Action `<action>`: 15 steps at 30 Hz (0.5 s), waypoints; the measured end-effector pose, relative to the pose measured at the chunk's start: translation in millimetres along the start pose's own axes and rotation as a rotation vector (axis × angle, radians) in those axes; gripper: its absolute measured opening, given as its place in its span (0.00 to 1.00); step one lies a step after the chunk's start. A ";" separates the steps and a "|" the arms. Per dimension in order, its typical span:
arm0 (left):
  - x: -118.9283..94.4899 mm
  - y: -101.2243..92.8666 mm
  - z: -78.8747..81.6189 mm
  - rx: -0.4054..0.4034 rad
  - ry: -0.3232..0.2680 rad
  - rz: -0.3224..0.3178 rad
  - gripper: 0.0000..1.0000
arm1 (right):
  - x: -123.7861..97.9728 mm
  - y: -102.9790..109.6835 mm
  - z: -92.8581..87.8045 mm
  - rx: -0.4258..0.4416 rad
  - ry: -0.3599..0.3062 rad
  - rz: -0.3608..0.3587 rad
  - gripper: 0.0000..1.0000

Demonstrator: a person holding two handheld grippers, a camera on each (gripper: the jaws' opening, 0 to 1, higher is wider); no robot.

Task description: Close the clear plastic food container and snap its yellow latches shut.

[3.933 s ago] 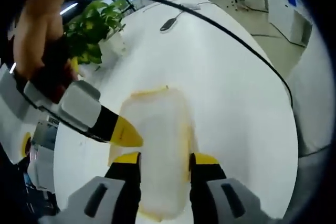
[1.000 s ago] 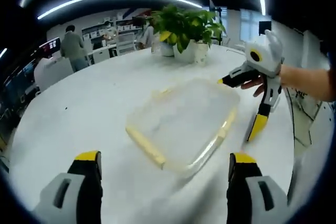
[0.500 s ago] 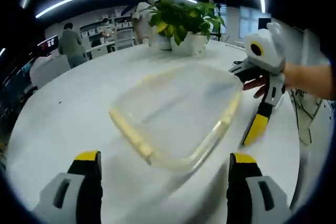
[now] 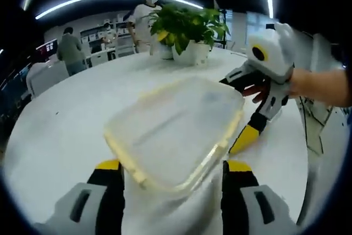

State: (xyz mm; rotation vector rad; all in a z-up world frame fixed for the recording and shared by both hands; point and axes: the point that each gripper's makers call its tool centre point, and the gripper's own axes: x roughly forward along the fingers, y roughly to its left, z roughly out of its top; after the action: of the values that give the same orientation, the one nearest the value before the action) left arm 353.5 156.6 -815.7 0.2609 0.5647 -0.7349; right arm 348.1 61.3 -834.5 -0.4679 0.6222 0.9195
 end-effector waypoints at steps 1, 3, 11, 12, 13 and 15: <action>-1.5 3.3 -0.8 -0.006 0.003 0.005 0.60 | -1.4 -1.5 1.5 0.006 -0.006 -0.002 0.57; -5.7 4.7 -2.4 -0.033 0.002 -0.003 0.59 | -0.3 2.4 5.9 0.016 -0.015 0.024 0.56; -34.3 33.2 -24.9 -0.039 0.075 0.036 0.57 | 19.0 25.2 32.1 -0.005 -0.037 0.062 0.51; -38.3 37.3 -28.1 -0.034 0.086 0.044 0.57 | 21.4 28.2 35.8 -0.006 -0.041 0.068 0.51; -44.8 44.4 -32.4 -0.025 0.097 0.059 0.57 | 24.8 33.0 41.7 -0.006 -0.052 0.077 0.49; -56.0 53.9 -38.4 -0.018 0.111 0.075 0.55 | 31.3 39.9 50.6 -0.010 -0.065 0.086 0.47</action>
State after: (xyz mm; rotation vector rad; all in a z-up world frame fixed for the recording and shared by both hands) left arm 342.2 242.5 -813.7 0.3059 0.6626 -0.6451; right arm 343.6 131.9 -822.8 -0.4205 0.5821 1.0159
